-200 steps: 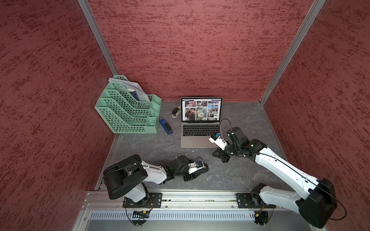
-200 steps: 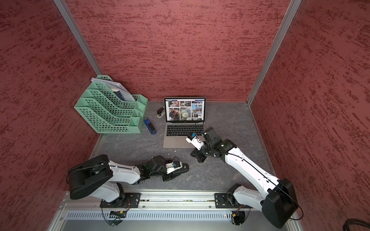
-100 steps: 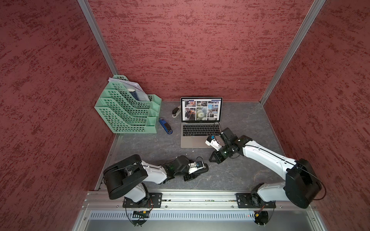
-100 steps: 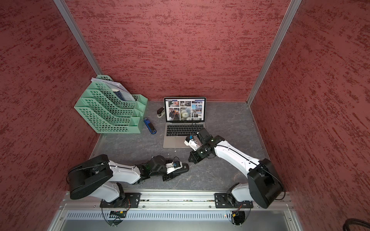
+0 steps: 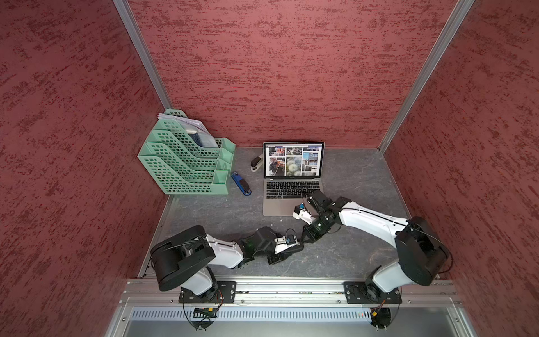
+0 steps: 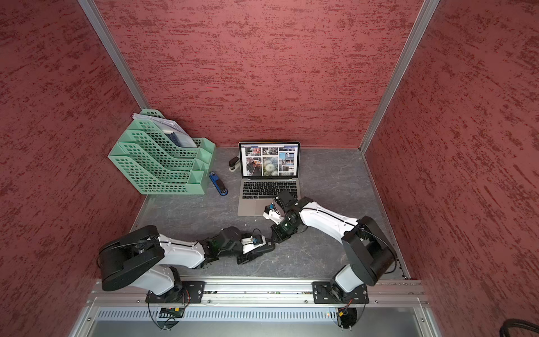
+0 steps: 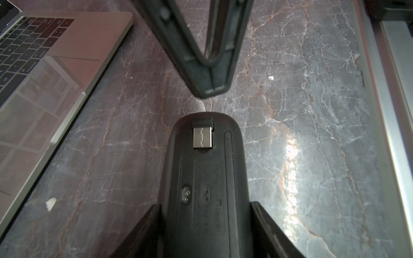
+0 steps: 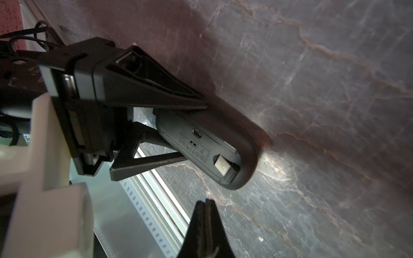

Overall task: Remove the wireless mouse receiver from the laptop
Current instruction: Insert the USB plug into the mouse.

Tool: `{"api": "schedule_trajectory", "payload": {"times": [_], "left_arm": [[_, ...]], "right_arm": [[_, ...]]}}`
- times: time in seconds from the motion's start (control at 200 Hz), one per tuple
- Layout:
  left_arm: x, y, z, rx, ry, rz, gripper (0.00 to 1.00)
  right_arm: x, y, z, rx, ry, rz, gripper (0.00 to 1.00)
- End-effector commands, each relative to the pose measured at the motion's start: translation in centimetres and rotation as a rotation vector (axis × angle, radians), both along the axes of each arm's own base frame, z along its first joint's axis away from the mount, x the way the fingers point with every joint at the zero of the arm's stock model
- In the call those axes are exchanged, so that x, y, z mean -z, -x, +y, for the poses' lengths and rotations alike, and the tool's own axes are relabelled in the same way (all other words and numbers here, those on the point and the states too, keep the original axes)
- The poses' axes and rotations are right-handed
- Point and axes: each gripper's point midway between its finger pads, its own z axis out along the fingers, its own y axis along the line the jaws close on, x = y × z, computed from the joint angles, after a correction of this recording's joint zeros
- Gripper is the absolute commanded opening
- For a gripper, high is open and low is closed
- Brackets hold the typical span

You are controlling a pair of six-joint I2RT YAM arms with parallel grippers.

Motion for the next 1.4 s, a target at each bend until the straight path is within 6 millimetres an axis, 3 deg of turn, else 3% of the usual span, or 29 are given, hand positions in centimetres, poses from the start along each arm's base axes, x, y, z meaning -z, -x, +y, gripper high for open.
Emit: {"api": "schedule_trajectory", "payload": {"times": [0.0, 1.227, 1.392], "left_arm": [[0.2, -0.1, -0.2, 0.012, -0.013, 0.004, 0.59], [0.1, -0.1, -0.2, 0.010, -0.011, 0.003, 0.58], [0.8, 0.2, 0.3, 0.011, -0.042, 0.025, 0.58]], "right_arm": [[-0.4, -0.2, 0.9, -0.021, -0.017, 0.005, 0.00], [2.3, -1.0, 1.0, -0.046, 0.029, 0.008, 0.00], [2.5, -1.0, 1.0, -0.048, 0.028, 0.014, 0.00]]}}
